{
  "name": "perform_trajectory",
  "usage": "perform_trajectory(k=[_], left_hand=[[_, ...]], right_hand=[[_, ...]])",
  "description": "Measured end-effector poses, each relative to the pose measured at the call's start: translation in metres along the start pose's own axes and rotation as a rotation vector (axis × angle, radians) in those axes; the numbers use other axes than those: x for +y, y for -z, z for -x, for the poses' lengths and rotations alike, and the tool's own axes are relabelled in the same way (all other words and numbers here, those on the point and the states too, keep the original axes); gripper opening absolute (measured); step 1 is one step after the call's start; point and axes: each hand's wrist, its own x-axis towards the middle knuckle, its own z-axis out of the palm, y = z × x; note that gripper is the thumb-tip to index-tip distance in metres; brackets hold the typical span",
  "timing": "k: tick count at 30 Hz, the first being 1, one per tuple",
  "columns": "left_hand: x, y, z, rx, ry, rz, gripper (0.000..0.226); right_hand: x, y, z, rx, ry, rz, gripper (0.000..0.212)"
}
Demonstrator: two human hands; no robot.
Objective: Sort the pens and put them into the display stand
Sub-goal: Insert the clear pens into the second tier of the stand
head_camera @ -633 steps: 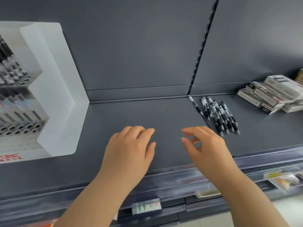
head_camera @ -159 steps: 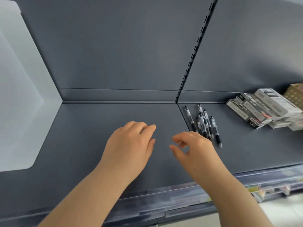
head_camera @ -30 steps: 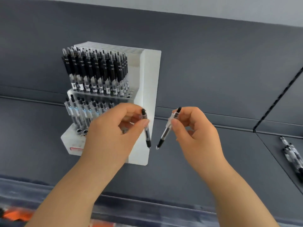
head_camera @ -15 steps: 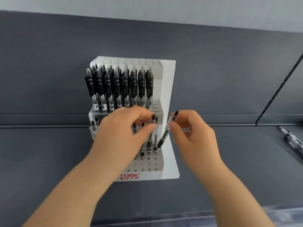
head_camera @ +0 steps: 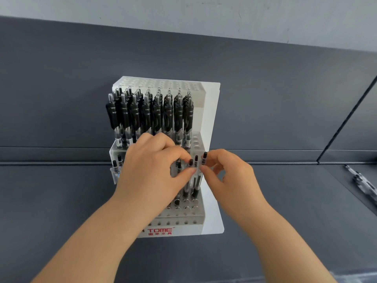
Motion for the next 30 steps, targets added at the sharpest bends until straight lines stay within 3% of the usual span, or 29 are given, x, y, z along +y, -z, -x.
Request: perform_trajectory(k=[15, 30], left_hand=[[-0.010, -0.004, -0.003, -0.004, 0.010, -0.037, 0.012], [-0.008, -0.006, 0.021, 0.008, -0.145, -0.072, 0.011]], right_hand=[[0.005, 0.001, -0.004, -0.009, 0.014, 0.034, 0.015], [0.003, -0.007, 0.018, 0.042, -0.053, 0.054, 0.016]])
